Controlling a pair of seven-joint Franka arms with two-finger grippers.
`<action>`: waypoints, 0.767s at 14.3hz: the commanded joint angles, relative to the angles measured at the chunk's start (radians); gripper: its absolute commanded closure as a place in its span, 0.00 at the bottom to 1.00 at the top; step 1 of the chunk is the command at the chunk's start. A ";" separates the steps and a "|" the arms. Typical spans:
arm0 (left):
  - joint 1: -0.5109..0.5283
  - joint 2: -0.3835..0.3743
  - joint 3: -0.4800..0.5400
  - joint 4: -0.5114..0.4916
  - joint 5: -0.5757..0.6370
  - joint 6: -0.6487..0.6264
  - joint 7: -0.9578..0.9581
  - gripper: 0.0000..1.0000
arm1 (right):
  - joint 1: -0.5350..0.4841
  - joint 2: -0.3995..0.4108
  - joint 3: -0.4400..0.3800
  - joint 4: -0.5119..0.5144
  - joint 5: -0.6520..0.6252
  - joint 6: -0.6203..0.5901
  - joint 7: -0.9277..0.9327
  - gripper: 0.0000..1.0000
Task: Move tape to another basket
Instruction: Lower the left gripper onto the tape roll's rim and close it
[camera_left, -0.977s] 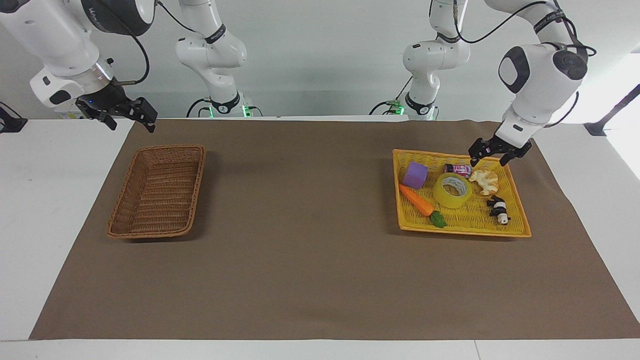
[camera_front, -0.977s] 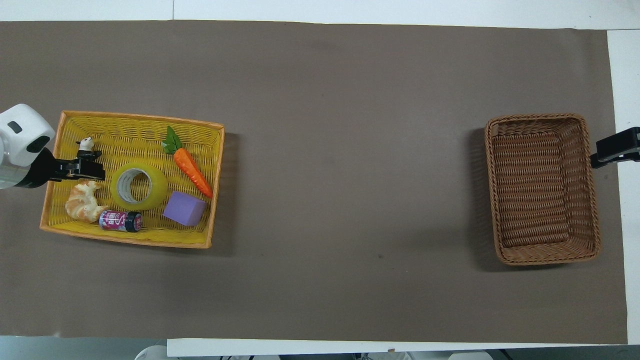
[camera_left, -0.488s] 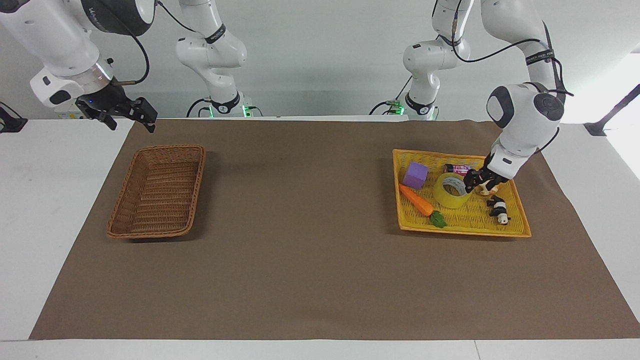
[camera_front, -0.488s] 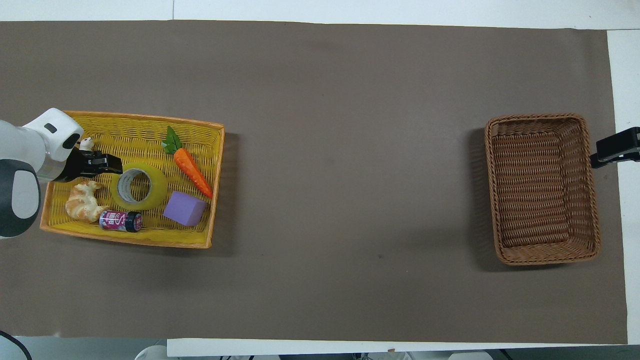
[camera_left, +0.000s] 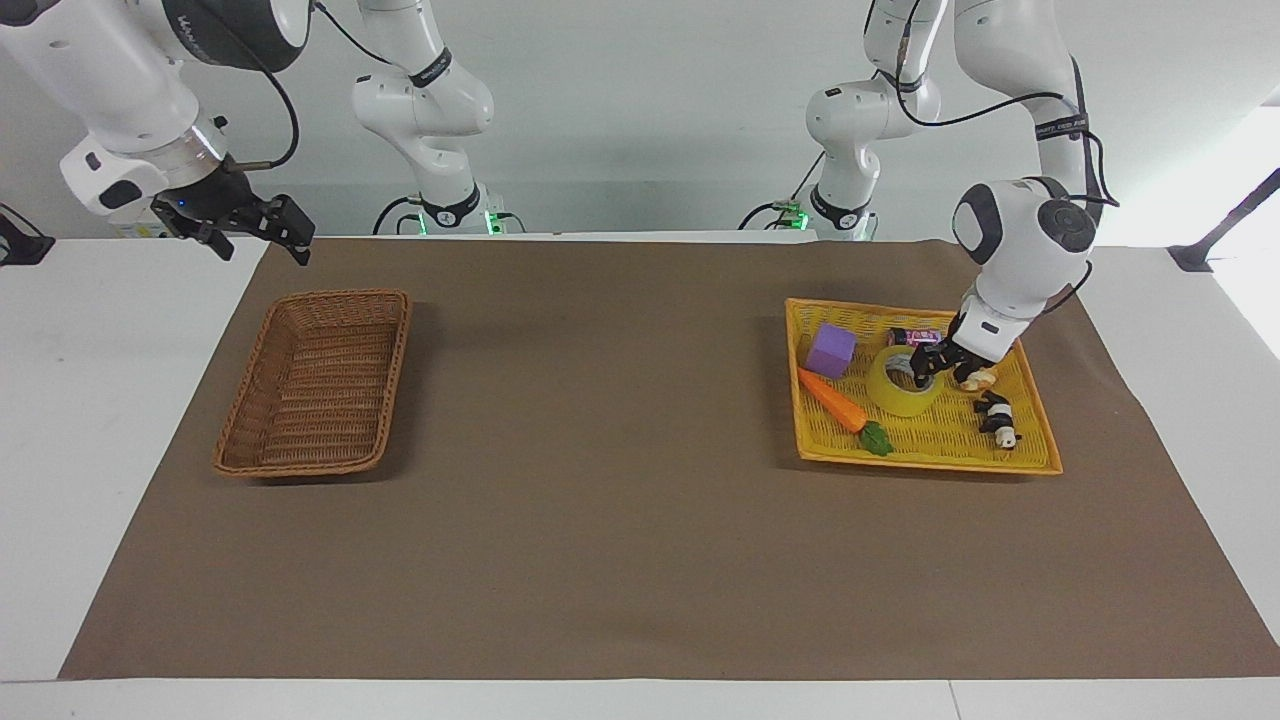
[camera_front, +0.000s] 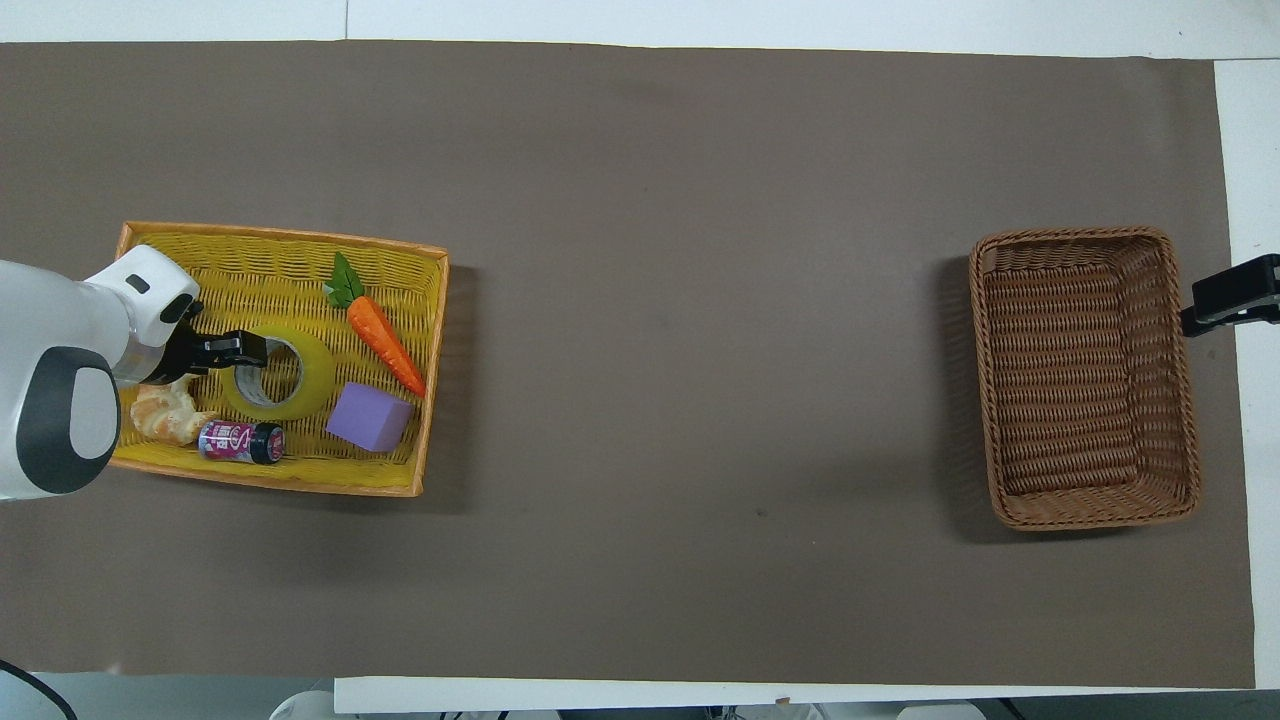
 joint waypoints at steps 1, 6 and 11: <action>-0.011 -0.016 0.006 -0.045 0.000 0.046 -0.009 0.27 | -0.001 -0.020 0.003 -0.023 0.002 0.001 0.003 0.00; -0.028 0.027 0.006 -0.060 0.000 0.092 -0.010 0.32 | -0.001 -0.020 0.003 -0.023 0.002 0.001 0.003 0.00; -0.037 0.033 0.006 -0.049 0.000 0.079 -0.003 1.00 | -0.001 -0.022 0.003 -0.021 0.002 0.001 0.003 0.00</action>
